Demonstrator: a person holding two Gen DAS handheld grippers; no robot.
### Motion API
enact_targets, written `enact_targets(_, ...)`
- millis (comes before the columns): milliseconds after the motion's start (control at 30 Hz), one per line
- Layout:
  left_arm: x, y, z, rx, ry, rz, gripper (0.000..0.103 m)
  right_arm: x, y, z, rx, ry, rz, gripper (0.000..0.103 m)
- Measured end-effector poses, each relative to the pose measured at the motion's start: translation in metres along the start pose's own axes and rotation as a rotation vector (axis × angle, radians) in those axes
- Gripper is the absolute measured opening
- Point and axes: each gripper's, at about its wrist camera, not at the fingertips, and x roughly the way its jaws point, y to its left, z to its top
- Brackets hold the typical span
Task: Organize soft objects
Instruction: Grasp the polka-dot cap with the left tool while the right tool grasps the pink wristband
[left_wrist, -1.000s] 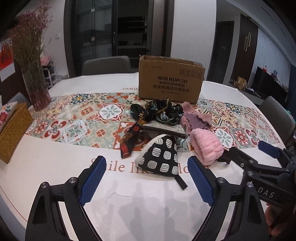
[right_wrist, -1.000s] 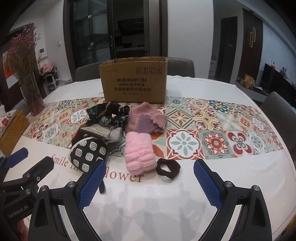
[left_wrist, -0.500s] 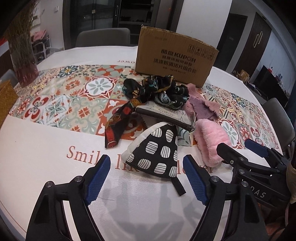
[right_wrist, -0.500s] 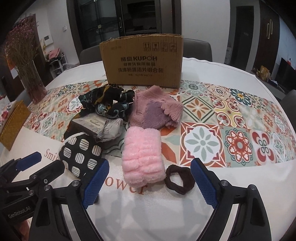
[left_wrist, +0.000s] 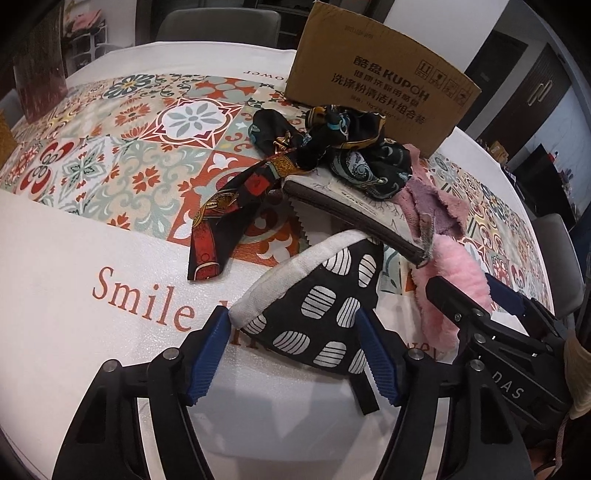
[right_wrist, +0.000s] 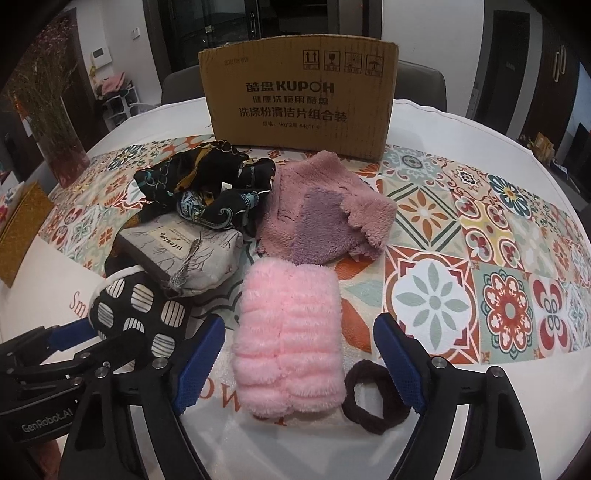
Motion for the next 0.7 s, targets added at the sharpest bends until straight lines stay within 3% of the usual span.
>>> enact_targets(67,0.003,0.001,0.002,-0.009,0.001,-0.006,0.065,0.005,0.0,0.002,0.003,0.011,0.002,0.079)
enact_targets(300,0.002,0.004,0.004,-0.01,-0.036,-0.032,0.049,0.013,0.002,0.0,0.02,0.048,0.033,0.052)
enact_targets(700,-0.013,0.011,-0.004,0.003,-0.124,-0.104,0.034,-0.002,0.012,-0.009,0.036,0.042,0.014,0.047)
